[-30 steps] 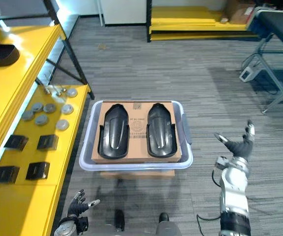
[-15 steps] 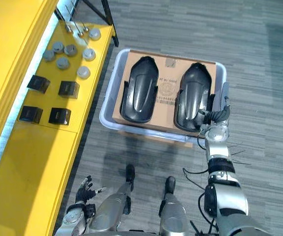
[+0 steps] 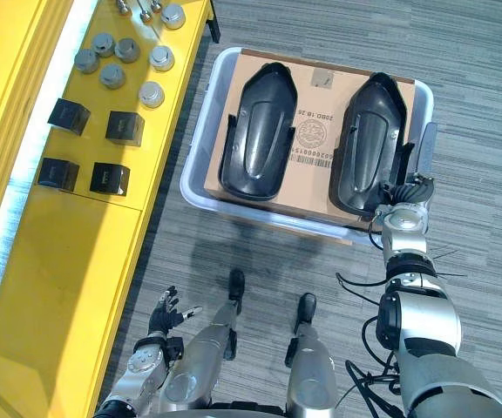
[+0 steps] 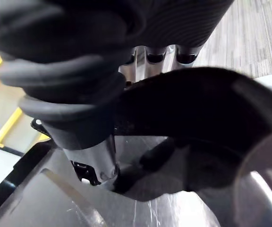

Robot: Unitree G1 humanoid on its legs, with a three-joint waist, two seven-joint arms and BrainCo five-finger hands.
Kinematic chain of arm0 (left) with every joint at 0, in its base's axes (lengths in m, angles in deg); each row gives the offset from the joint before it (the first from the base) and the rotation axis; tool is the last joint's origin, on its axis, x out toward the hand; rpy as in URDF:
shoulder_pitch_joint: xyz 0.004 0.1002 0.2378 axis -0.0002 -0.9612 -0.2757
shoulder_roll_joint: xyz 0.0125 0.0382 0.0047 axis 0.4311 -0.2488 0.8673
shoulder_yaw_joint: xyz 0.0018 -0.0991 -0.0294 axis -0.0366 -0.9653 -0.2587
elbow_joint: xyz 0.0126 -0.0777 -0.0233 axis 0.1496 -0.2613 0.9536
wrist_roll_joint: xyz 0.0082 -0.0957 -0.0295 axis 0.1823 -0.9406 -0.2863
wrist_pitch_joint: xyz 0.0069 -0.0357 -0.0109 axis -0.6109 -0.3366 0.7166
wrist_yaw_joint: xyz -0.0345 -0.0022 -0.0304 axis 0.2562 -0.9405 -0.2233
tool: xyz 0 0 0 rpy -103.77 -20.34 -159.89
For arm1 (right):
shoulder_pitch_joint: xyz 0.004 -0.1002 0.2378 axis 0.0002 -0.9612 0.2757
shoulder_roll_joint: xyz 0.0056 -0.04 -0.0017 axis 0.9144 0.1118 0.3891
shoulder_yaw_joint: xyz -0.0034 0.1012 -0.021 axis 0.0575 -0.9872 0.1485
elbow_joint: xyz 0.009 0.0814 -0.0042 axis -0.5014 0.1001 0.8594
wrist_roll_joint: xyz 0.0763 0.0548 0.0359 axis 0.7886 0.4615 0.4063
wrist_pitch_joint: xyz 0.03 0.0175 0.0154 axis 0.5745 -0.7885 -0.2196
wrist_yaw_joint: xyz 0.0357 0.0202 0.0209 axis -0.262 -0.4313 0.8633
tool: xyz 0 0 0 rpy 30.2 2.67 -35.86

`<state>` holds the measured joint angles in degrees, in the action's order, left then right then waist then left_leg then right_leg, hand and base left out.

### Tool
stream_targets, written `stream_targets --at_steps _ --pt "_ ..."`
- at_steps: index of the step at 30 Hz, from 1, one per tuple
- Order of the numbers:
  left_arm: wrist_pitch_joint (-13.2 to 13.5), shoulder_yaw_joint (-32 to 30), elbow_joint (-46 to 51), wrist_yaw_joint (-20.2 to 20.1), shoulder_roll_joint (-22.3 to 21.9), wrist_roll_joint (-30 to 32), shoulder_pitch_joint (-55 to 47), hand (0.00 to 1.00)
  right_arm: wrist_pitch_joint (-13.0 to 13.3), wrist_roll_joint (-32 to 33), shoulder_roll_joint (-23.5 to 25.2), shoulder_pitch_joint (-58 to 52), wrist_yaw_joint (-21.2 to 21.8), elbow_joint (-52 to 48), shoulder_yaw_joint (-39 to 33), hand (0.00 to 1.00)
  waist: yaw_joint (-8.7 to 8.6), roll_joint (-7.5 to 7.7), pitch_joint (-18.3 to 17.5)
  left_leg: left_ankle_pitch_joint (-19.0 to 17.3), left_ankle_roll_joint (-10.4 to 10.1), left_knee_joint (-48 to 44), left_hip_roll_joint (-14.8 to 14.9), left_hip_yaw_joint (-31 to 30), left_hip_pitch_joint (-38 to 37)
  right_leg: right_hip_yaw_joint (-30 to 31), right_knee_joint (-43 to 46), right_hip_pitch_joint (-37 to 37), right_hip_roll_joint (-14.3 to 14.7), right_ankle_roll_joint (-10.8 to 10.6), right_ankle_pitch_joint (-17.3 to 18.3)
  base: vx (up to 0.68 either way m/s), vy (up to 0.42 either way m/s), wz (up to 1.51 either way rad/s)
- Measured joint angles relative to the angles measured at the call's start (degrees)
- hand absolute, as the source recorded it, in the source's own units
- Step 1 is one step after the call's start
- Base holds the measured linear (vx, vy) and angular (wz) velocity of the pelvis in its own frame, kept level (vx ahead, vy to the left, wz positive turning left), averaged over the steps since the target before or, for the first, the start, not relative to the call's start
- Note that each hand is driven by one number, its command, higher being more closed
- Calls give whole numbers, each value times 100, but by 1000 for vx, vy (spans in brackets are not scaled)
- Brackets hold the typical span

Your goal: Walk over and take plastic housings, then place them on the shelf

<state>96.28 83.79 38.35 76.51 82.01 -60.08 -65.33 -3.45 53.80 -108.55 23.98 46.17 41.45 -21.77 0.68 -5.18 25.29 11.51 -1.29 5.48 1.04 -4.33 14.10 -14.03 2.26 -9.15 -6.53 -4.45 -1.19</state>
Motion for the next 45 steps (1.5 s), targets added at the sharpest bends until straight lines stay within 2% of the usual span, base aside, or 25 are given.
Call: stream_targets --at_steps 4,8,11,13,17,22,24,26,29,34,37,41,45 --pt "-3 14 10 -1 -2 0 2 0 -3 13 133 -328 -3 -461 63 100 2 44 26 -11 -14 6 17 5 -153 -3 -5 159 12 17 14 12 -16 0" --pt "-18 35 148 -6 -6 1 -6 0 -6 2 472 -1106 -20 -1530 62 100 -11 58 19 -15 -20 7 57 17 -225 6 7 220 10 15 15 0 0 0" --pt "-35 14 675 -19 5 2 -77 0 -13 -59 761 -2003 -30 -2579 60 100 -49 107 -12 -20 -27 8 49 11 -378 -10 5 387 -4 0 25 -13 -2 3" --pt "-33 -21 1169 -30 19 0 -147 0 -13 -87 965 -2413 -28 -3069 60 100 -127 175 -110 -20 -27 8 46 7 -399 -13 7 406 -9 -6 29 0 0 0" --pt "-16 -9 2466 -83 30 -97 -446 0 -7 -350 1349 -3375 -73 -4085 -28 100 -288 311 -643 -157 -72 41 18 6 -481 -12 -37 513 -36 -70 77 17 -6 1" --pt "17 116 3783 -165 9 -237 -461 0 -11 -1080 1525 -3923 -243 -5070 -49 100 -306 326 -1060 -199 -59 42 5 6 -604 -17 -73 650 -44 -74 101 22 -9 1" --pt "47 270 4278 -153 10 -370 -416 0 -18 -1303 1622 -3953 -289 -5417 -48 100 -314 324 -1096 -198 -56 41 1 12 -701 -8 -83 743 -46 -72 106 18 -12 0" --pt "82 522 4875 -116 8 -616 -376 0 -34 -1734 1658 -3969 -326 -5842 34 100 -321 323 -1290 -177 -27 40 -4 18 -745 -13 -109 798 -48 -70 108 0 0 0" --pt "104 814 5246 0 4 -680 -60 0 -67 -2158 1677 -3954 -412 -6300 255 100 -304 323 -1413 -176 -27 13 -5 23 -838 -25 -118 899 -48 -65 114 23 -11 1" --pt "76 1238 5285 234 -123 -663 398 0 -95 -2525 1853 -3948 -418 -6766 782 100 -322 319 -1578 -176 -27 42 -2 58 -973 12 -100 1001 -48 -63 115 -29 -5 -3" --pt "-46 1482 5196 430 -243 -605 502 0 -120 -2631 2064 -3946 -439 -7125 1202 100 -324 318 -1696 -182 -35 45 7 136 -990 66 -100 988 -44 -51 115 -57 5 -9" --pt "-259 1884 4623 591 -298 -483 752 0 -94 -2696 2224 -3943 -451 -7506 1862 100 -322 333 -1854 -197 -53 46 12 174 -1004 139 -148 986 -39 -43 102 -27 -1 -8" --pt "-404 1983 4250 825 -395 -428 939 0 -5 -2742 2420 -3946 -547 -7603 2271 100 -314 376 -1933 -198 -54 47 19 249 -1004 164 -189 993 -33 -56 74 -9 -2 -3"
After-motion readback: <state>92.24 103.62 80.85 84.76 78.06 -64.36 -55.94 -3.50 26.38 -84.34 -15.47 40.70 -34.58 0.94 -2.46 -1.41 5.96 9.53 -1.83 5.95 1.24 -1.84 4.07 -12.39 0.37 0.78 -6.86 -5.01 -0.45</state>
